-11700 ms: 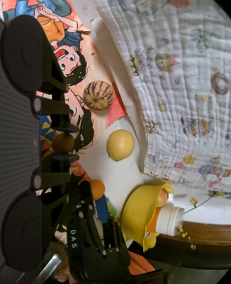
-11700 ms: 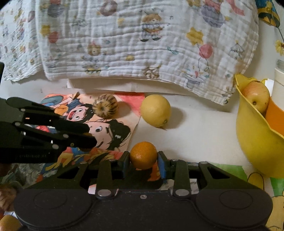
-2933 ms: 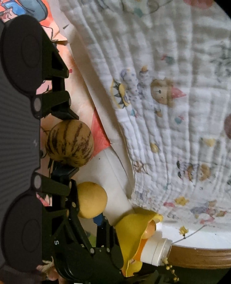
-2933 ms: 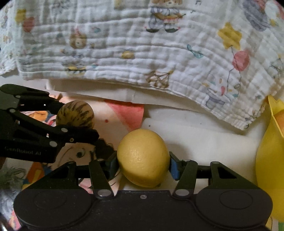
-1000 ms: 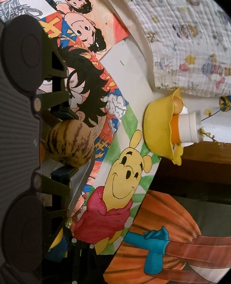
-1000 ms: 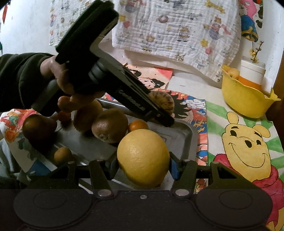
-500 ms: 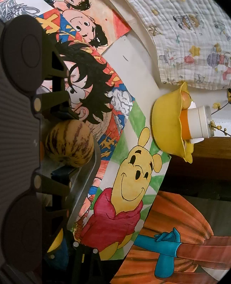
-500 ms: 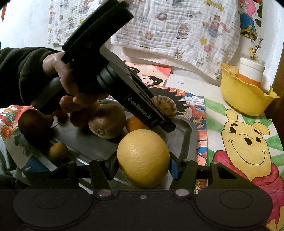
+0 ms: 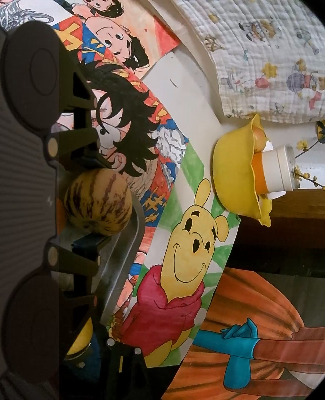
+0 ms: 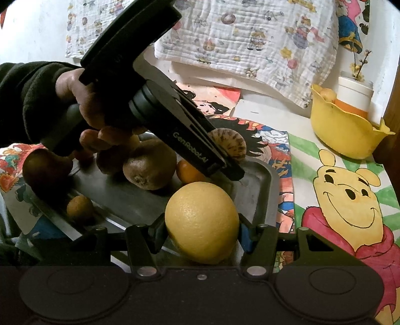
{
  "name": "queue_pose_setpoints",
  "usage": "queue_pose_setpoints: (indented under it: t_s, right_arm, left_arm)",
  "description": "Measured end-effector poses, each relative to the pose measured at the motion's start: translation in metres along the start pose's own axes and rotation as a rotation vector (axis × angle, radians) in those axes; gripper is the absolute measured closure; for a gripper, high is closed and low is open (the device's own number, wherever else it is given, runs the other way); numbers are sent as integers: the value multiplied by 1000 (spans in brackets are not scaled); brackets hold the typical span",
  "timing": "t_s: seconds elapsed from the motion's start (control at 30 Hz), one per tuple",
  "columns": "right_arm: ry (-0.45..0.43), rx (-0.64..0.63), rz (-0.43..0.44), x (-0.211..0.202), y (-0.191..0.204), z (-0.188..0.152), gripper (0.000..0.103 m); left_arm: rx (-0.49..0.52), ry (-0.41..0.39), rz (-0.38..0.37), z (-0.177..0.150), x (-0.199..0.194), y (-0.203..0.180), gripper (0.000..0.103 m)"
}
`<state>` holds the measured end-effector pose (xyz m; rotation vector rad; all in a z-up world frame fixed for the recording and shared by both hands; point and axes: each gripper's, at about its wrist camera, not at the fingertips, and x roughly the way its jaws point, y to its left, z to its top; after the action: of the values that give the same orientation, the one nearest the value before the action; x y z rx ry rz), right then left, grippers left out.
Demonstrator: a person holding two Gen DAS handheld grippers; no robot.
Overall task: Organize fruits
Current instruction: 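Carry the lemon with right tool while left tool carries the striped fruit over the tray, then open right gripper to drop the lemon while left gripper releases the striped fruit onto the tray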
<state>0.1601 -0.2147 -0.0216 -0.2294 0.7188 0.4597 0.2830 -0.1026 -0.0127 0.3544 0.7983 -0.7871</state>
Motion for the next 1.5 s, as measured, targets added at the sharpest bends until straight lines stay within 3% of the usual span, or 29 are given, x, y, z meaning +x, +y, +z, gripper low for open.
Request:
queue_pose_setpoints:
  t_s: [0.37, 0.8, 1.23, 1.5]
  right_arm:
    - [-1, 7, 2, 1, -1, 0, 44]
    - [-3, 17, -1, 1, -1, -1, 44]
    - [-29, 63, -12, -3, 0, -5, 43]
    - [-66, 102, -24, -7, 2, -9, 36]
  left_arm:
    - [54, 4, 18, 0, 2, -7, 45]
    - [45, 9, 6, -2, -2, -7, 44]
    - [-3, -24, 50, -5, -19, -2, 34]
    - [-75, -60, 106, -11, -38, 4, 24]
